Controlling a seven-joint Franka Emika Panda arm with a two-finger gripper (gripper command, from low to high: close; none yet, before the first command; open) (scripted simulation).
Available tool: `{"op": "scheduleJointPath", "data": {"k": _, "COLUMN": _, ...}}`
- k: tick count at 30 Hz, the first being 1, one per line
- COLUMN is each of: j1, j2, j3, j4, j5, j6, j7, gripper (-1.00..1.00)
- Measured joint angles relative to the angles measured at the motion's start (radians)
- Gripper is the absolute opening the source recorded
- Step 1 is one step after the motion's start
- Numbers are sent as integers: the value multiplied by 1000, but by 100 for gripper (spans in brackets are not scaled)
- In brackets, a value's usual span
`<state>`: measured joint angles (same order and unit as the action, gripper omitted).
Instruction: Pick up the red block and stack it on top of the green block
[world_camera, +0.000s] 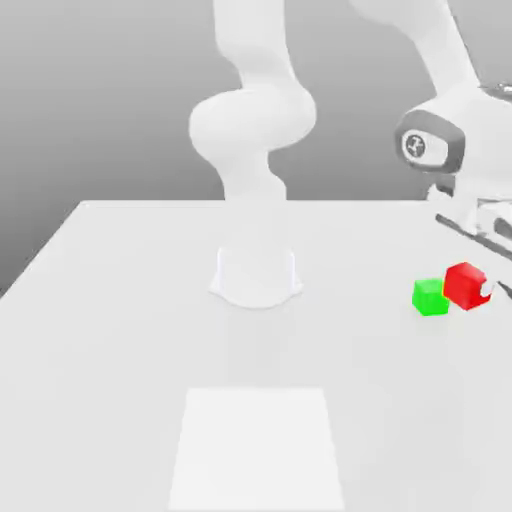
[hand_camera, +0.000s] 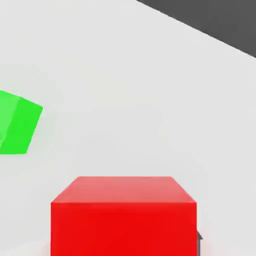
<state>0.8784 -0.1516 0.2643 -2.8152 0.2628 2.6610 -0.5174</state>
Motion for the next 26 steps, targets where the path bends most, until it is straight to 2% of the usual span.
{"op": "scheduleJointPath", "data": {"k": 5, "j1": 125, "j2": -94, "j3": 115, "j4": -84, "j5": -23, "j6": 0, "j7": -8, "gripper": -100}}
{"op": "scheduleJointPath", "data": {"k": 7, "j1": 134, "j2": -75, "j3": 146, "j4": -99, "j5": -48, "j6": 34, "j7": 5, "gripper": -100}}
{"op": "scheduleJointPath", "data": {"k": 10, "j1": 101, "j2": 15, "j3": 176, "j4": -101, "j5": -113, "j6": 125, "j7": 49, "gripper": -100}}
{"op": "scheduleJointPath", "data": {"k": 13, "j1": 70, "j2": 125, "j3": 165, "j4": -99, "j5": -242, "j6": 227, "j7": 137, "gripper": -100}}
{"op": "scheduleJointPath", "data": {"k": 14, "j1": 65, "j2": 159, "j3": 155, "j4": -98, "j5": -297, "j6": 257, "j7": 175, "gripper": 100}}
{"op": "scheduleJointPath", "data": {"k": 19, "j1": 26, "j2": 159, "j3": 155, "j4": -98, "j5": -297, "j6": 257, "j7": 175, "gripper": 100}}
{"op": "scheduleJointPath", "data": {"k": 20, "j1": 27, "j2": 177, "j3": 163, "j4": -98, "j5": -325, "j6": 273, "j7": 194, "gripper": 100}}
{"op": "scheduleJointPath", "data": {"k": 26, "j1": 137, "j2": 8, "j3": 140, "j4": -102, "j5": -126, "j6": 120, "j7": 57, "gripper": 100}}
